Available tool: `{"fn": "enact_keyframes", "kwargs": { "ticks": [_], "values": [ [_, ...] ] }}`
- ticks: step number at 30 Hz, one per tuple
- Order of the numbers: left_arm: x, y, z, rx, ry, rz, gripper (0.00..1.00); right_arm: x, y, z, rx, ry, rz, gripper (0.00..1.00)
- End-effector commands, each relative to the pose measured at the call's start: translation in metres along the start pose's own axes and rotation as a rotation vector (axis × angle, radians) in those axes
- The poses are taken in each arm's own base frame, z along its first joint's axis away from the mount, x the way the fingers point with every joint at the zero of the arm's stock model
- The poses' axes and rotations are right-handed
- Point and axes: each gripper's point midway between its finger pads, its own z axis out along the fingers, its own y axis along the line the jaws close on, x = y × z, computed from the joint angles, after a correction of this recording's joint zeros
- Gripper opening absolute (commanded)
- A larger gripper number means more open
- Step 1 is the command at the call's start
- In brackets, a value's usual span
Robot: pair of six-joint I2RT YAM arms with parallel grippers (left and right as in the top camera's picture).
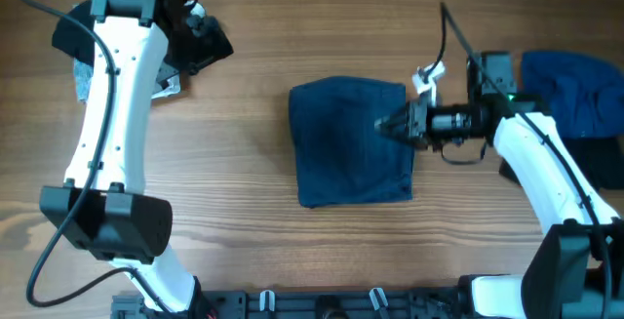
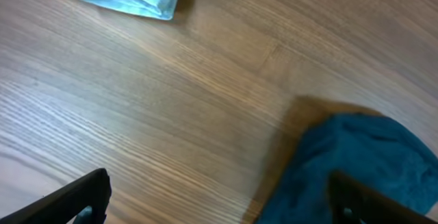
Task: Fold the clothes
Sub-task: 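Grasp the folded trousers' left side with the left gripper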
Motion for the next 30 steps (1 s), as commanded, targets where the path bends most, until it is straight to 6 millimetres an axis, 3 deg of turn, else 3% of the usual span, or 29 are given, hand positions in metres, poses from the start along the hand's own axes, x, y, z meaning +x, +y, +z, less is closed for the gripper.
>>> {"fn": "enact_keyframes", "kwargs": {
  "ticks": [1,4,10,13,16,20,21,23,24,27,30],
  "values": [
    [0.005,-0.004,0.012,0.024,0.04,0.014,1.0,0.029,-0.034,0.017,0.021,0.058,0.023,0.11],
    [0.005,-0.004,0.012,0.024,0.04,0.014,1.0,0.05,-0.077,0.038,0.028,0.067,0.136,0.11],
    [0.019,-0.022,0.009,0.134,0.115,0.092,1.0,0.062,-0.134,0.061,0.096,0.068,0.304,0.17],
    [0.02,-0.023,0.009,0.141,0.118,0.096,1.0,0.066,-0.152,0.066,0.137,0.079,0.35,0.06],
    [0.026,-0.031,0.007,0.196,0.144,0.163,1.0,0.051,-0.136,0.059,0.125,0.04,0.314,0.05],
    [0.032,-0.041,0.004,0.265,0.172,0.228,1.0,0.022,-0.09,0.03,0.164,-0.066,0.166,0.11],
    [0.036,-0.045,0.002,0.29,0.183,0.254,1.0,0.011,-0.07,0.011,0.214,-0.131,0.091,0.2],
    [0.045,-0.054,0.005,0.317,0.208,0.269,1.0,-0.002,-0.037,-0.017,0.263,-0.231,-0.012,0.69],
    [0.05,-0.059,0.008,0.327,0.22,0.28,1.0,-0.005,-0.023,-0.027,0.272,-0.272,-0.051,0.86],
    [0.083,-0.083,0.031,0.401,0.314,0.322,1.0,-0.005,0.006,-0.045,0.252,-0.345,-0.141,0.98],
    [0.124,-0.103,0.065,0.492,0.412,0.359,1.0,-0.004,0.006,-0.047,0.262,-0.351,-0.143,0.99]
  ]
}}
